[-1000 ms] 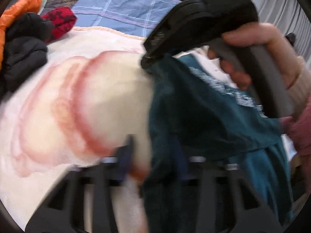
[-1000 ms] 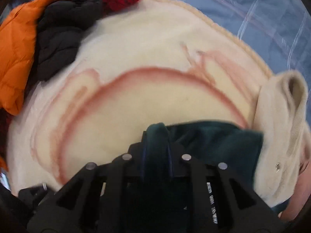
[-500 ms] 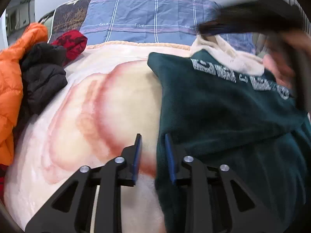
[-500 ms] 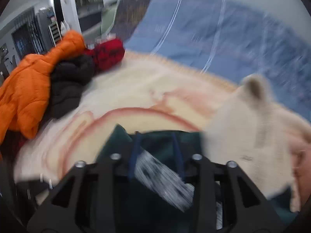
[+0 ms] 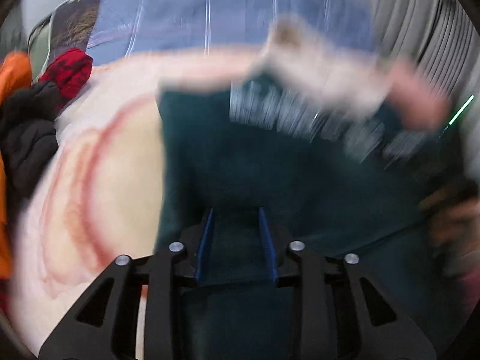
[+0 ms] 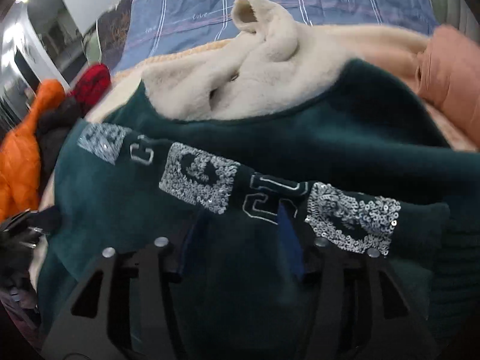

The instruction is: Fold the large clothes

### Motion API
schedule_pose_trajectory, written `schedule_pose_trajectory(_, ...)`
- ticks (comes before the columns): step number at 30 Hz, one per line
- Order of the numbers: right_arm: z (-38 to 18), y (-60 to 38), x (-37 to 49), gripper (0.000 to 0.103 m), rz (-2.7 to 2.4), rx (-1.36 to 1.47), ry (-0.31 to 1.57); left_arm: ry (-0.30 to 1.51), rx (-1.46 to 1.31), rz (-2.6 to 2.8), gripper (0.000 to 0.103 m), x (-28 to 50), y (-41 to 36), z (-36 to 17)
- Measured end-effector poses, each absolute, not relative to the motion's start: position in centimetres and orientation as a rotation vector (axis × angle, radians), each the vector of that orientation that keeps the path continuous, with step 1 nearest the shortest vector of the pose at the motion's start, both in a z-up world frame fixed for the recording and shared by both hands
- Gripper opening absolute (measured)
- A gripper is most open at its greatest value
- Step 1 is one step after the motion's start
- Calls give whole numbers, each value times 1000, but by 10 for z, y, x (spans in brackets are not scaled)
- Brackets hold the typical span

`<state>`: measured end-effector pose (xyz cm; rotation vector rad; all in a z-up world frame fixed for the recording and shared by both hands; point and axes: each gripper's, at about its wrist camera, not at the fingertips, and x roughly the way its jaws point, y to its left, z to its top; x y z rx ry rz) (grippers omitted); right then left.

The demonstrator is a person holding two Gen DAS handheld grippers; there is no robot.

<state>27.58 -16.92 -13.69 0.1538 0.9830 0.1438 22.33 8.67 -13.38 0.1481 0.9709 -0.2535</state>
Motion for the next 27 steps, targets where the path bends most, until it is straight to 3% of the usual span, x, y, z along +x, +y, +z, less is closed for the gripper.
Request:
schedule_pose_trajectory(7,-125,-179,253,54,184,184,918,845,378,-113,40,204,54,-136)
schedule_pose_trajectory(9,-102,-204,237,51,223,311,884,857,325,-132,41,210,64,-130)
schedule_pose_trajectory(15,-30,-364,157,62,2,402,630,862,83,-221,42,213,74,-99)
schedule_pose_trajectory(18,-42,-469,126,58,-208,585,619,816,78,-300,54,211,45,-84)
schedule_pose_trajectory(21,-77,-561,91,45,-363,870,569,824,107,-415,57,215,8,-90)
schedule_pose_trajectory(22,-90,-582,83,44,-402,942,561,854,113,-436,58,220,-2,-99)
schedule_pose_trajectory(24,-112,-610,81,44,-443,1017,570,922,161,-442,70,229,-22,-136)
schedule_pose_trajectory(27,-133,-628,88,53,-454,1051,583,846,204,-419,71,220,-30,-141)
